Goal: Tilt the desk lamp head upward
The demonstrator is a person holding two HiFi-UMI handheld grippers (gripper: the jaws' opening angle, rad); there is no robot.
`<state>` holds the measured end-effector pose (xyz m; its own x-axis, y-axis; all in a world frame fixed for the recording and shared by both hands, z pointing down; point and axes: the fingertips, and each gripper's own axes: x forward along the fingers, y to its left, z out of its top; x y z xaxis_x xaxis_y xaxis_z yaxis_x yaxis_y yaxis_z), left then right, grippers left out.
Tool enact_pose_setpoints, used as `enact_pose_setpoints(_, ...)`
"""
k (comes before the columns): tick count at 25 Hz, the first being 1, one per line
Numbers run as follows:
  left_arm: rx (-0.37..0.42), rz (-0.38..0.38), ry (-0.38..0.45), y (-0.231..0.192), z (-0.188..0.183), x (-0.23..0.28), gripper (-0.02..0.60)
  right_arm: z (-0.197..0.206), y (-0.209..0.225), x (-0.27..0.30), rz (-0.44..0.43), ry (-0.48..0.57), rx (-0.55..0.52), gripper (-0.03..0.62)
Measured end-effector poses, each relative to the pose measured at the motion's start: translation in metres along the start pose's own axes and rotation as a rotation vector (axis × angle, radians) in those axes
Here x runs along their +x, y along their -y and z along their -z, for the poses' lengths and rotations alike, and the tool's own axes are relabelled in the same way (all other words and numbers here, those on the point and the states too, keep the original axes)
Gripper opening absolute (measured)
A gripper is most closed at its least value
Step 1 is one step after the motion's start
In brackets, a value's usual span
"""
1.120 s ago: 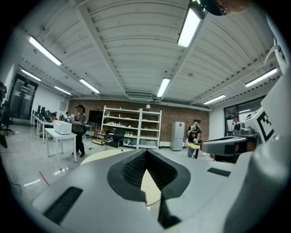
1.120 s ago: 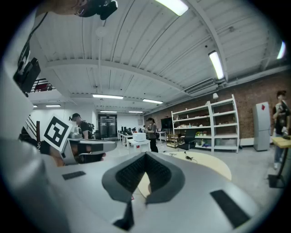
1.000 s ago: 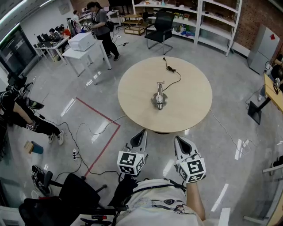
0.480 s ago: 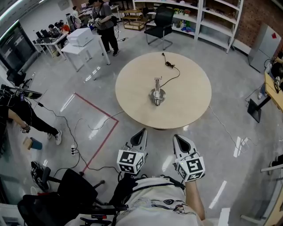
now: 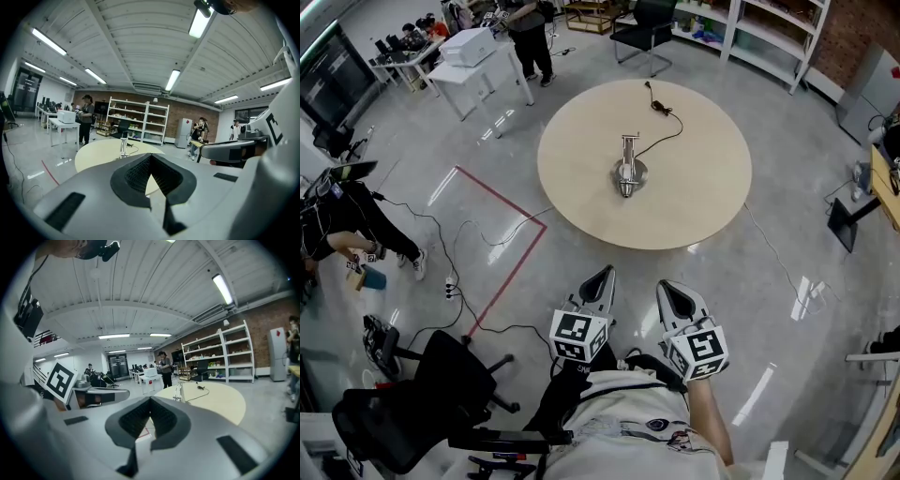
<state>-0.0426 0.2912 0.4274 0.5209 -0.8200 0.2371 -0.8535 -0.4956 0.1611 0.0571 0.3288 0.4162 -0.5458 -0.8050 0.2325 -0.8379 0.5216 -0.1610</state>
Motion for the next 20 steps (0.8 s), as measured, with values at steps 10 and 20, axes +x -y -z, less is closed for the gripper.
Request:
enact_pose_setpoints(10,-0.013,-0.009,-0.023,-0.036,0.004,0.043,-0.009,0.01,0.028,0.047,0.007,-0.037,0.049,0.003)
enact_pose_setpoints(20,-0.005,0.022,-0.015,-0.122,-0.049,0.145,-0.009,-0.05,0.084,0.151,0.053,-0.001,0.034,0.003)
